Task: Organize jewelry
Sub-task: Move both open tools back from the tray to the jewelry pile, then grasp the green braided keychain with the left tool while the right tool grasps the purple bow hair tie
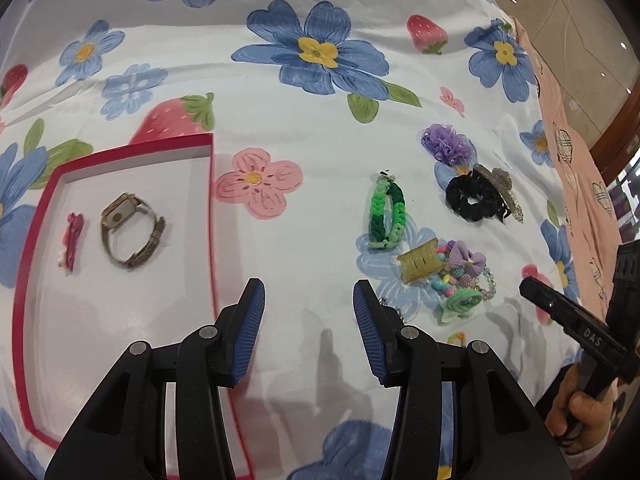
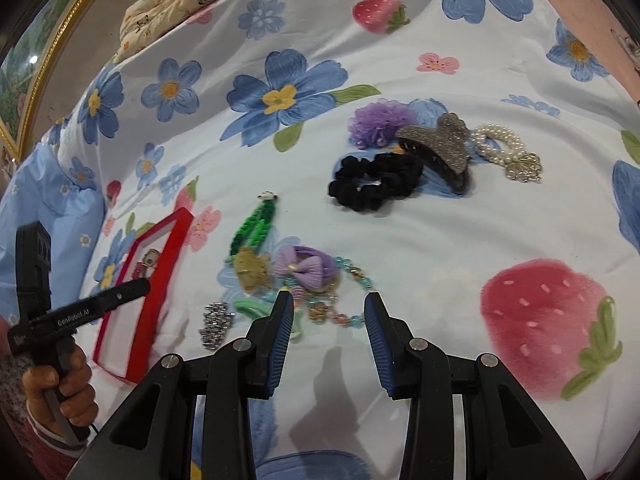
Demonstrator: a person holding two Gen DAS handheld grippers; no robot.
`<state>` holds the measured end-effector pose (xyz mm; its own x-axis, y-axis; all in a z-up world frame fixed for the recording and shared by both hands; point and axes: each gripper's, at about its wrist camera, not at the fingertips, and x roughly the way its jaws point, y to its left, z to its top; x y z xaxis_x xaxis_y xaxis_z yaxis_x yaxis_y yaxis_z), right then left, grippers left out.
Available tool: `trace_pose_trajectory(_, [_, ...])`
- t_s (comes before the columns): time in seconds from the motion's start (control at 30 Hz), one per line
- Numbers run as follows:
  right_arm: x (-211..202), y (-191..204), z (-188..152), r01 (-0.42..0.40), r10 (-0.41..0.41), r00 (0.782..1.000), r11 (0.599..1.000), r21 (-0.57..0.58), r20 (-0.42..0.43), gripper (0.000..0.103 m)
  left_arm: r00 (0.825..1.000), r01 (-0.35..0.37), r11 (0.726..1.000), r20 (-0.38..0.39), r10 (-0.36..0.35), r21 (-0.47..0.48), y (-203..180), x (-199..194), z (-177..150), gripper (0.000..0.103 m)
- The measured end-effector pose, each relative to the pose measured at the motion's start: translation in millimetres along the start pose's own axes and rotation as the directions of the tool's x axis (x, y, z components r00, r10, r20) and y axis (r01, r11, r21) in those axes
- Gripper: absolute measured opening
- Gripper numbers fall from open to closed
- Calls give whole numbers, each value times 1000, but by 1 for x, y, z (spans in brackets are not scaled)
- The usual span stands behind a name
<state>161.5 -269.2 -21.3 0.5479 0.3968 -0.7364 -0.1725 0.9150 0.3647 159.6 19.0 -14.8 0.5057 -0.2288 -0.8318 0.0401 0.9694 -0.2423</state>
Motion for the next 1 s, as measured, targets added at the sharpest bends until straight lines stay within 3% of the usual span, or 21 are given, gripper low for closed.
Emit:
trace_pose_trajectory(0.33, [28,20,12,-38,34,998,995,-94,-44,39,999,35,999,-35,-34,30,-14,36,33,45])
trace_pose_trajectory(0.6, [62,20,19,-41,29,994,994,-105,-109,38,992,83,994,-96,-77,64,-31,77,53,45])
trace_pose_trajectory(0.7, [69,20,19,-59,46,991,993,-105,-124,28,989,82,994,-127,-72,78,-37,95,54,44])
trace_pose_trajectory(0.77, [71,21,19,-58,44,991,992,-111,-126,18,988,77,993,-138,-64,90,-39,103,52,35])
trace_pose_trajectory(0.8, [71,21,19,-58,44,991,992,-113,-123,5,989,69,992,-134,-56,102,-41,104,51,31])
trace_pose_trajectory(0.83, [70,22,18,-58,44,992,992,-116,-121,0,990,71,991,-127,-57,112,-42,103,50,28])
trace_pose_trajectory(0.87, [69,22,19,-55,41,992,991,-119,-117,0,989,85,989,-129,-69,118,-42,103,49,15])
trace_pose_trajectory(0.9, [67,22,19,-53,39,993,991,-123,-110,0,987,103,988,-134,-88,117,-42,102,49,9])
trace_pose_trajectory(1.0, [61,23,22,-58,48,995,990,-125,-83,0,990,100,985,-115,-84,142,-45,96,46,9])
